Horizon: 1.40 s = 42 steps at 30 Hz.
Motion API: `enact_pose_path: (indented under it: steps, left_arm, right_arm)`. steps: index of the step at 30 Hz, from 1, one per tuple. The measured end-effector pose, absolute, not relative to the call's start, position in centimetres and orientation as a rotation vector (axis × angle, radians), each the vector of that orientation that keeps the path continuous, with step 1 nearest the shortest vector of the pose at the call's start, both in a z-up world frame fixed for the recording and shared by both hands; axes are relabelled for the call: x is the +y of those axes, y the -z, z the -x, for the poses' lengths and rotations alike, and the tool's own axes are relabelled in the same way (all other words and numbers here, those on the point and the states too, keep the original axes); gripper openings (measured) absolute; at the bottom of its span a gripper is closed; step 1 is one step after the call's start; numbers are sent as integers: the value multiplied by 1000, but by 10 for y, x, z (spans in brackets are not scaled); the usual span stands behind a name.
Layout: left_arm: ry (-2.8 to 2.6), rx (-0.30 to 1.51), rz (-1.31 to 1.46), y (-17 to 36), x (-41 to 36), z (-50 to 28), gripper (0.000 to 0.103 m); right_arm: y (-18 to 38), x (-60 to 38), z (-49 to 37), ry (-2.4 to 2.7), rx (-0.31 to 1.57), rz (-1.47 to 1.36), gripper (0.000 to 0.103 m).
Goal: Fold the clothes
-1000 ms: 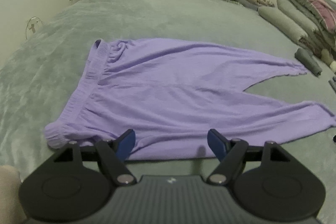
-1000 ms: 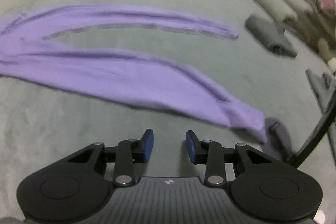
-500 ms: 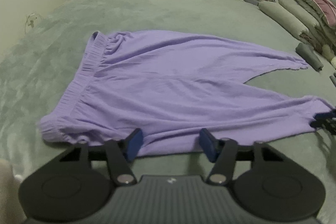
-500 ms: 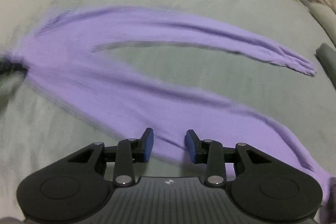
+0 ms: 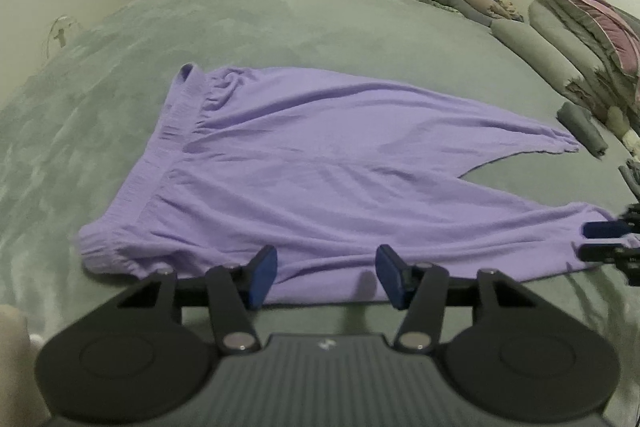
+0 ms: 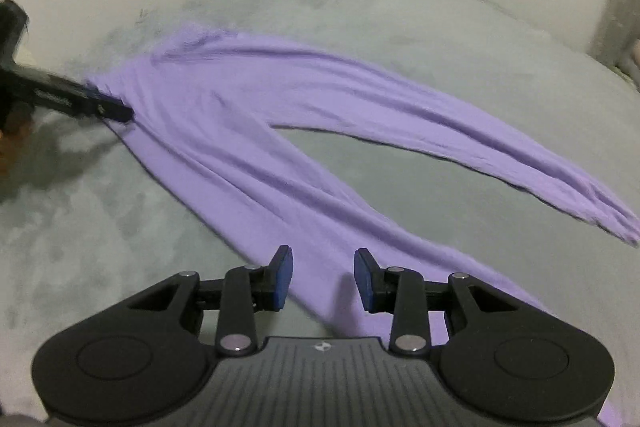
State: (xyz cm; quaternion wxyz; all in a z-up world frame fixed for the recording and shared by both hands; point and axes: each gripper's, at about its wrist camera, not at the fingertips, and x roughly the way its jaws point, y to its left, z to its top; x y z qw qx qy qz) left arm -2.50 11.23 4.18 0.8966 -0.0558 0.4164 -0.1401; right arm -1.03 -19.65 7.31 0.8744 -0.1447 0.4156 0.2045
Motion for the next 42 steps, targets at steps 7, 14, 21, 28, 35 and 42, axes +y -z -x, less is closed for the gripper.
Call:
enact_pose_path:
  steps: [7,14,21,28,35,42]
  left_arm:
    - [302,864,126,-43,114,24,52]
    - [287,860,156,-46,120,23,53]
    - [278,849,190,-50,127,22,54]
    - [241,831,250,-55,143,18,55]
    - [174,852,297,-52,155,13,57]
    - [114,832,295,-57,163,17,55]
  right_arm:
    - [-67,-202,21,-578,962,330,25]
    - [-72,-201,35,-624,1010,457,17]
    - [-73,-177,24,-616,926,587,15]
    - [-70,-144,-8,-726,905,560,15]
    - [-69,-109,-24,-857,872,569,15]
    - [-64,-85,-23,-928,877,572,12]
